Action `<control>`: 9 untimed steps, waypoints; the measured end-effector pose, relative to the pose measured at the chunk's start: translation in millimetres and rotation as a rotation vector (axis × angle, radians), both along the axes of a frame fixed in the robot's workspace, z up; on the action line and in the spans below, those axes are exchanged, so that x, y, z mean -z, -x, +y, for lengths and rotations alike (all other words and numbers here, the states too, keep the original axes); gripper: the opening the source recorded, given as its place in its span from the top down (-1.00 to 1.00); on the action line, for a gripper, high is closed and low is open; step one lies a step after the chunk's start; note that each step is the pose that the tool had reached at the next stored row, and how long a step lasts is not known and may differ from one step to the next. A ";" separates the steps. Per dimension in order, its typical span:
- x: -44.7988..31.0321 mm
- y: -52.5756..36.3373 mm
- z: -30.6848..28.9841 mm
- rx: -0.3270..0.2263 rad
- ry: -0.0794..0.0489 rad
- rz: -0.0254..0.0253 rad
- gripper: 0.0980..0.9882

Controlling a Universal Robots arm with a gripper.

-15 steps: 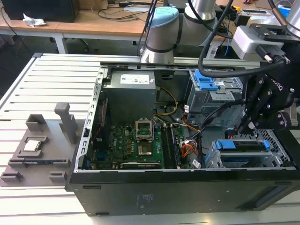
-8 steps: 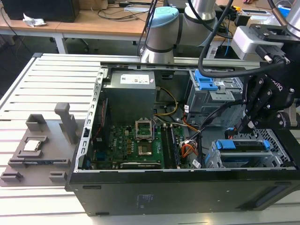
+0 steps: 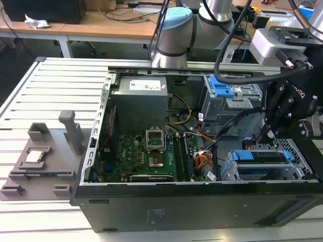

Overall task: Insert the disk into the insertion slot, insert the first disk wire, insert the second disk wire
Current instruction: 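Insert the first disk wire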

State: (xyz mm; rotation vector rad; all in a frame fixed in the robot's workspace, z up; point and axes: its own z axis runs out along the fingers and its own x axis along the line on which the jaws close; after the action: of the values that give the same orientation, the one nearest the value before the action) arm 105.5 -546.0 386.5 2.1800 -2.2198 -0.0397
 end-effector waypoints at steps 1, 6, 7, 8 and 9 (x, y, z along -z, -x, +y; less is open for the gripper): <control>0.0 -2.8 0.0 0.000 0.000 0.0000 0.98; 0.4 -12.4 0.0 0.000 0.000 0.0000 0.98; 0.5 -13.6 0.0 0.000 0.000 0.0000 0.98; 0.6 -14.6 0.0 0.000 0.000 0.0000 0.98; 0.7 -16.3 0.0 0.000 0.000 0.0000 0.98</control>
State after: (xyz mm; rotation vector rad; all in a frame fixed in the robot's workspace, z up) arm 121.9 -546.0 385.8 2.1798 -2.2198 -0.0396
